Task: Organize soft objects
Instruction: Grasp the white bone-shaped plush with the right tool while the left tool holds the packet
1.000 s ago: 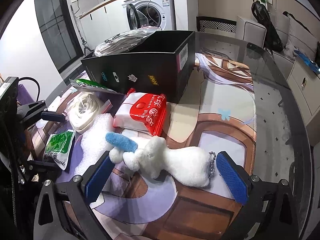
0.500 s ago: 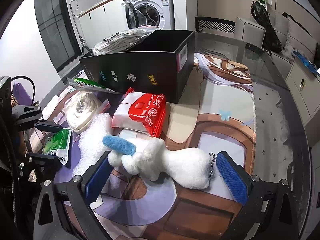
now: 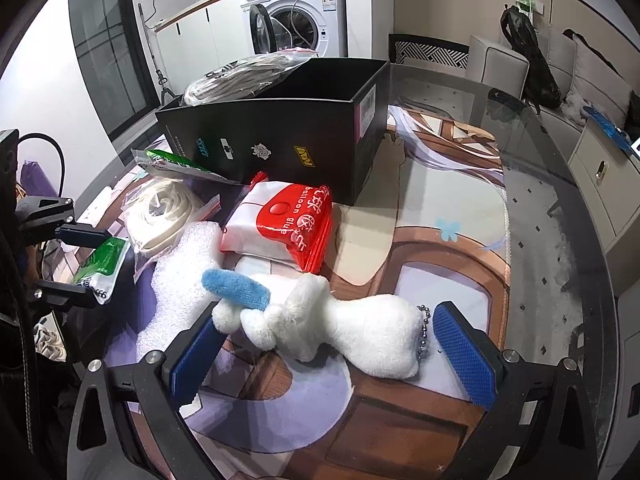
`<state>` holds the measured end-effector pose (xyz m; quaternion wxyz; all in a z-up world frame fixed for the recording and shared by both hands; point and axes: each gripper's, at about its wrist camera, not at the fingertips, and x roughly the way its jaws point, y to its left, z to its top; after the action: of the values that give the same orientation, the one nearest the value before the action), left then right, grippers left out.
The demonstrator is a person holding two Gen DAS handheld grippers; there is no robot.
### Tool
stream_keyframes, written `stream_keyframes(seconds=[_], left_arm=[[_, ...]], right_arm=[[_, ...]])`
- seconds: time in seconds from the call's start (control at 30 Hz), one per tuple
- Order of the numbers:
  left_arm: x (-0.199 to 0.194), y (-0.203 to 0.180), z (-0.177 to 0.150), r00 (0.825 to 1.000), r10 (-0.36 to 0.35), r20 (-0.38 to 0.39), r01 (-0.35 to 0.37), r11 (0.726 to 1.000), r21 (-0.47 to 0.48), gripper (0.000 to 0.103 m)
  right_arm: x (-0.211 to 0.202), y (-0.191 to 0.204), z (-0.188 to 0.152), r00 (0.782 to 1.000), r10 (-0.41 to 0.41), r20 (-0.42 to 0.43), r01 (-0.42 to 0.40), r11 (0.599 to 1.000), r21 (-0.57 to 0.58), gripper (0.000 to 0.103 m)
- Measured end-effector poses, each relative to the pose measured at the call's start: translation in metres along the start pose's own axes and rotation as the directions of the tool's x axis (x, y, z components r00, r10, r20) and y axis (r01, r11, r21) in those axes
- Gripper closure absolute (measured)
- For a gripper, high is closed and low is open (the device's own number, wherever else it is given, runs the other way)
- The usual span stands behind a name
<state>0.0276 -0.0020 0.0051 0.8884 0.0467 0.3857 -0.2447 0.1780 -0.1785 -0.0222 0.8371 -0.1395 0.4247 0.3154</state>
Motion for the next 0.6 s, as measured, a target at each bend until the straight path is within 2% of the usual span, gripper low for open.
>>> stream_keyframes(seconds=[0.6], left_arm=[[-0.0094, -0.0005, 0.0033, 0.999, -0.006, 0.033, 0.007, 1.000, -0.012, 0.057]], right_arm=[[0.0011, -0.0031, -0.0007, 1.000, -0.015, 0.004, 0.015, 1.000, 0.013, 0.001]])
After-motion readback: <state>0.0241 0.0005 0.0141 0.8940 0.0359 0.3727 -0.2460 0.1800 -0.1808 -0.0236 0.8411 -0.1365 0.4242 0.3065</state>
